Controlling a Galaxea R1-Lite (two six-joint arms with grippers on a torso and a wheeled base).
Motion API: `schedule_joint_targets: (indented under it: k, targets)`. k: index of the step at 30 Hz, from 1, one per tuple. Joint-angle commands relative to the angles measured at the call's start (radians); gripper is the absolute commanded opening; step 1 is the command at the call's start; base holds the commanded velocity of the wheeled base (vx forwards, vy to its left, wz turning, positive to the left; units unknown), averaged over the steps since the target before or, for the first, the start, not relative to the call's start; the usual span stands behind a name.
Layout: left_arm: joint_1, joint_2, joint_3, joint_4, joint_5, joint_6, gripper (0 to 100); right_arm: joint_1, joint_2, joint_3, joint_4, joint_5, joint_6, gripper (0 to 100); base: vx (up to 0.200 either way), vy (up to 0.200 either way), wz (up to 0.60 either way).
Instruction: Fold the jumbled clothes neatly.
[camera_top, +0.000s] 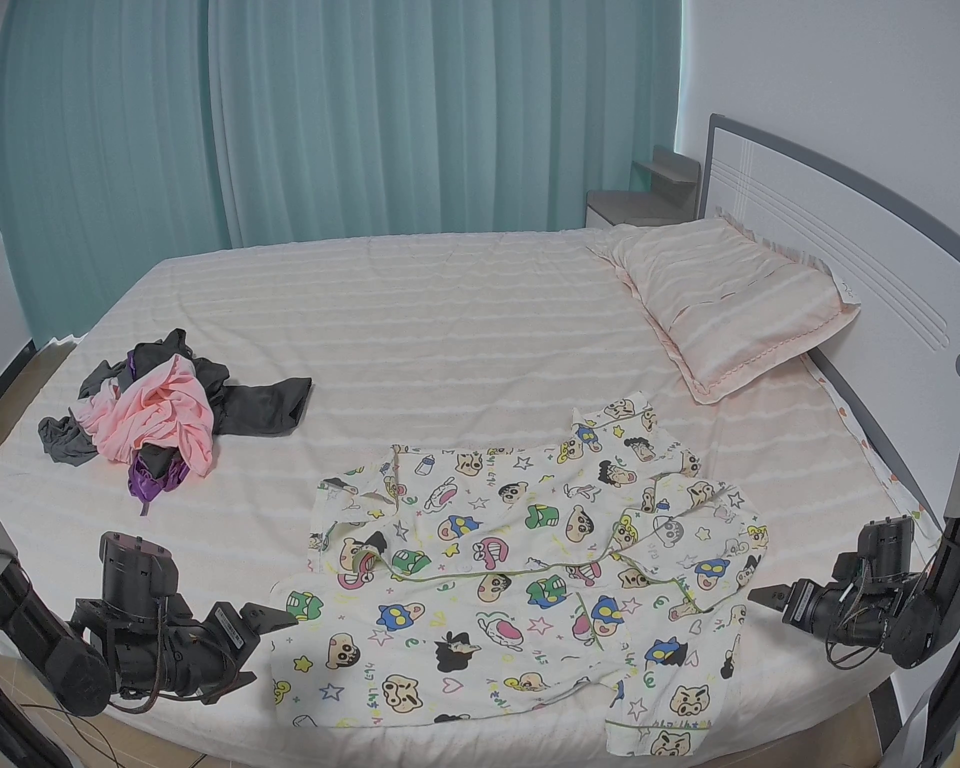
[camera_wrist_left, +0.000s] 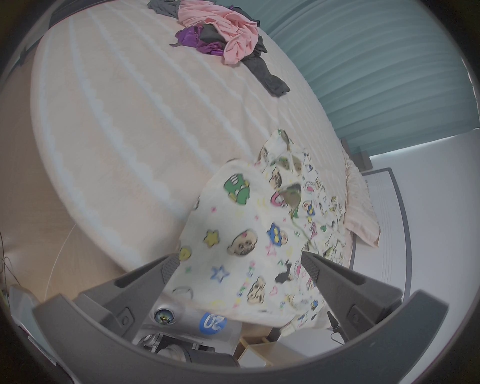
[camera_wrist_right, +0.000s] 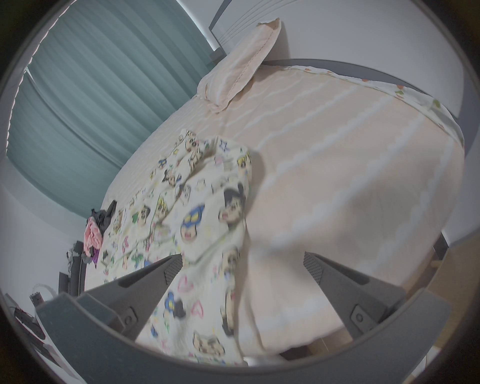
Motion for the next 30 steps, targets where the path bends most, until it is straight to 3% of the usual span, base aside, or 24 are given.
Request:
schedule_joint_targets:
  k: [1, 4, 5, 9, 12, 21, 24, 30]
  targets:
    - [-0.039, -0.004, 0.021, 0.001, 0.001, 0.002, 100, 0.041, 0.028, 0.062, -0.036, -0.002, 0.003, 100, -0.200, 0.000, 0.00]
    - [-0.062, 0.004, 0.035, 0.001, 0.006, 0.006, 100, 0.067, 0.030, 0.062, -0.039, -0.028, 0.022, 100, -0.067, 0.000, 0.00]
    - [-0.088, 0.017, 0.042, 0.001, 0.014, 0.009, 100, 0.130, 0.035, 0.062, -0.041, -0.063, 0.078, 100, 0.000, 0.000, 0.00]
    - [-0.114, 0.054, 0.052, -0.002, 0.026, 0.012, 100, 0.205, 0.039, 0.062, -0.046, -0.117, 0.150, 100, 0.000, 0.000, 0.00]
    - [-0.131, 0.139, 0.048, -0.010, 0.109, 0.025, 100, 0.271, 0.085, 0.062, -0.050, -0.171, 0.177, 100, 0.000, 0.000, 0.00]
    - [-0.206, 0.289, 0.030, -0.094, 0.222, -0.001, 100, 0.324, 0.168, 0.062, -0.098, -0.240, 0.239, 100, 0.000, 0.000, 0.00]
    - [-0.240, 0.323, 0.019, -0.128, 0.287, -0.060, 100, 0.349, 0.177, 0.062, -0.107, -0.241, 0.242, 100, 0.000, 0.000, 0.00]
    - [-0.272, 0.361, 0.001, -0.180, 0.340, -0.086, 100, 0.361, 0.206, 0.062, -0.162, -0.244, 0.290, 100, 0.000, 0.000, 0.00]
